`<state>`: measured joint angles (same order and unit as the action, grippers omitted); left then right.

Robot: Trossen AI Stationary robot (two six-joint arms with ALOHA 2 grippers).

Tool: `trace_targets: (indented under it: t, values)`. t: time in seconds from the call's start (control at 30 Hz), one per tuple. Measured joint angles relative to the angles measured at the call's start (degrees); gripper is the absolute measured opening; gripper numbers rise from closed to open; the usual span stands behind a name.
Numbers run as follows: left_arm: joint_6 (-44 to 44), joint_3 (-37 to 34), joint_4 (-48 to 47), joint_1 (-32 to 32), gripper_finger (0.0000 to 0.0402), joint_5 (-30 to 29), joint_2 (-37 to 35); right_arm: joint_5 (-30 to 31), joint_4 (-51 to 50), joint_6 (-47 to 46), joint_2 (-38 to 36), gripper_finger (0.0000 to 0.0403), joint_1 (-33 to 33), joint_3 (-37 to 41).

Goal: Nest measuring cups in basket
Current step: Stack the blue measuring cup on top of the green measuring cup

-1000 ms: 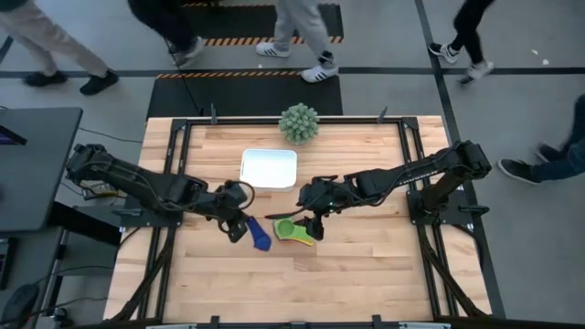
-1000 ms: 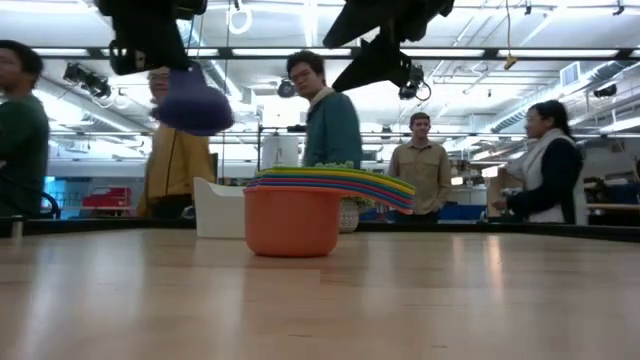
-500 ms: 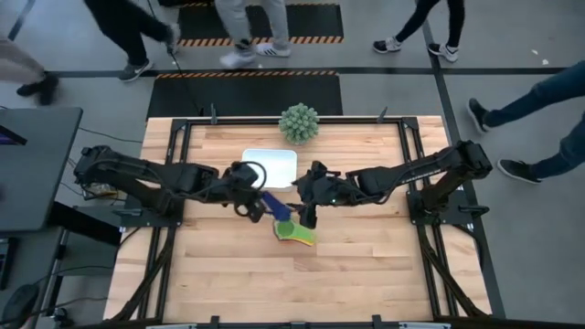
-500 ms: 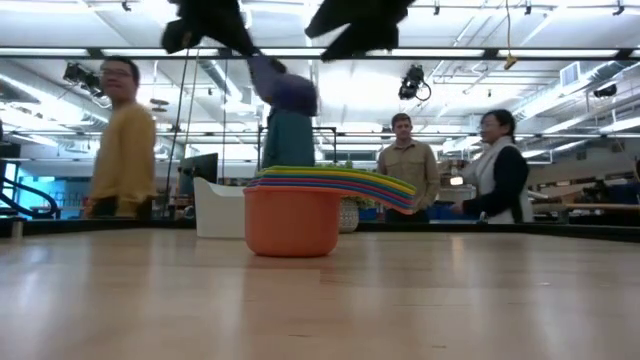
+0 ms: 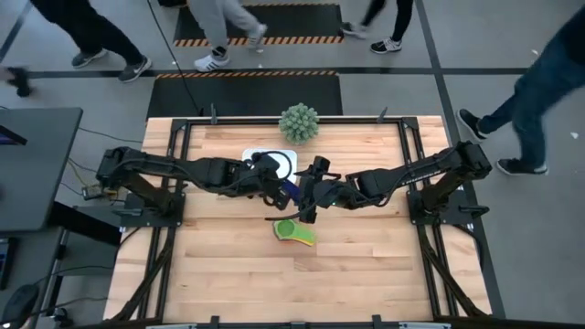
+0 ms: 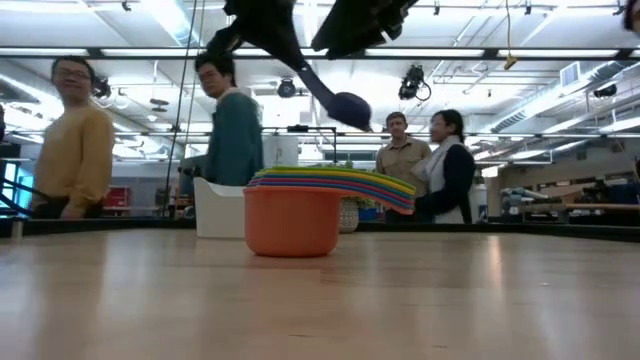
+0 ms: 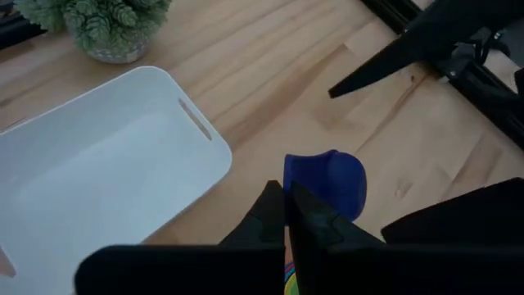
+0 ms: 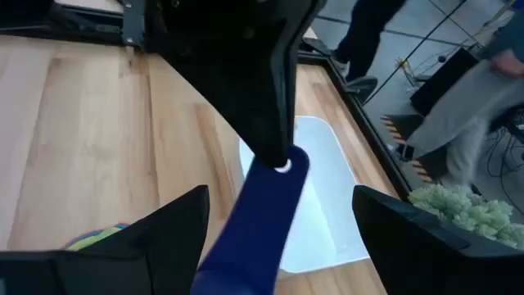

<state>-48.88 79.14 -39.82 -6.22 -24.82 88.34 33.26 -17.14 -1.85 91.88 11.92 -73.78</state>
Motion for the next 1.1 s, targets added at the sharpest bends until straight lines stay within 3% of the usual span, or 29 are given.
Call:
trace_targets:
  t: [0.27, 0.43, 0.73, 0.93, 1.1]
  values:
    - [-0.8, 0.4, -0.3, 0.3, 0.0005, -0.4, -0.1, 0.1, -3.9, -10.5, 0.0, 0.0308, -0.7, 2.2]
    - [0.2, 0.4, -0.4, 0.3, 0.0006, 2.0, -0.6, -2.4, -4.2, -11.5, 0.0, 0.0308, 0.0, 2.6]
    - [20.7, 0.4, -1.7, -4.0, 0.0006, 3.6, -0.6, -16.3, -3.3, -10.5, -0.7, 0.0307, -0.3, 2.7]
    - [35.9, 0.4, -1.5, -8.7, 0.0006, -3.7, -0.7, -19.4, -6.5, -10.6, -2.2, 0.0307, -1.0, 2.7]
    - [44.6, 0.4, -1.4, -13.9, 0.0006, -15.1, -0.7, -24.4, -9.0, -14.7, -4.8, 0.0307, -2.3, 2.7]
